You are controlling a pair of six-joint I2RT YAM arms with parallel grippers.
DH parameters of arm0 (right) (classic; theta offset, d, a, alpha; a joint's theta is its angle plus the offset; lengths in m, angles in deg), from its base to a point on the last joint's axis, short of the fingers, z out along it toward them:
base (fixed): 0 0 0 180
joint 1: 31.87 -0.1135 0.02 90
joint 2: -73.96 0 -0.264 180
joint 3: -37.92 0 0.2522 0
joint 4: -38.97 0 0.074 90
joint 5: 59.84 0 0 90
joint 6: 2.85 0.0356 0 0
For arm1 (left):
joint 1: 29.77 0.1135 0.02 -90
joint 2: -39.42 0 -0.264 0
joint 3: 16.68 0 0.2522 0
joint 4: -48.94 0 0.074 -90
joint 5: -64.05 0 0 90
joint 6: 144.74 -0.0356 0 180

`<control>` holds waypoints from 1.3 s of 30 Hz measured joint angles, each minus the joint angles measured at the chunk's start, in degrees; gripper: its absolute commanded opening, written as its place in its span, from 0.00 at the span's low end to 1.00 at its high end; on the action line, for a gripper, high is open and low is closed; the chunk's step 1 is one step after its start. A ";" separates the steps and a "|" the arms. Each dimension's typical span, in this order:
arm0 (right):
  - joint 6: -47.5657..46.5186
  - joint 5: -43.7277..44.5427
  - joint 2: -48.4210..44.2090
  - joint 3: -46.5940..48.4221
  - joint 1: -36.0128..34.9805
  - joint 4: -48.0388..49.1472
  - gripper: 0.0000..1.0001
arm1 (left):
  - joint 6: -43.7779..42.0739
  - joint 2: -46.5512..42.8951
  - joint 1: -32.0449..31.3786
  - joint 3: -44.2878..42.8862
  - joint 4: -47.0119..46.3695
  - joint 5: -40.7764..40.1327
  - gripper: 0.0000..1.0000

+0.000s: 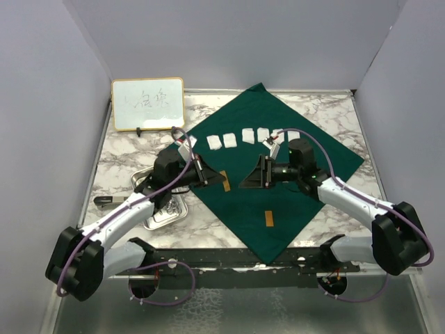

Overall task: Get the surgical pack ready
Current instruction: Place the medical item in the container.

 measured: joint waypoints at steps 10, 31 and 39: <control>-12.66 11.72 -1.64 5.33 0.09 -17.66 0.49 | -20.31 -1.62 4.22 -18.01 49.33 -27.91 0.00; -17.11 14.56 -4.20 4.96 0.09 -22.51 0.49 | -31.95 15.52 18.60 -29.66 72.41 -51.78 0.00; -17.94 14.71 -4.90 3.19 0.09 -22.49 0.49 | -32.68 25.55 18.91 -31.76 71.93 -58.21 0.00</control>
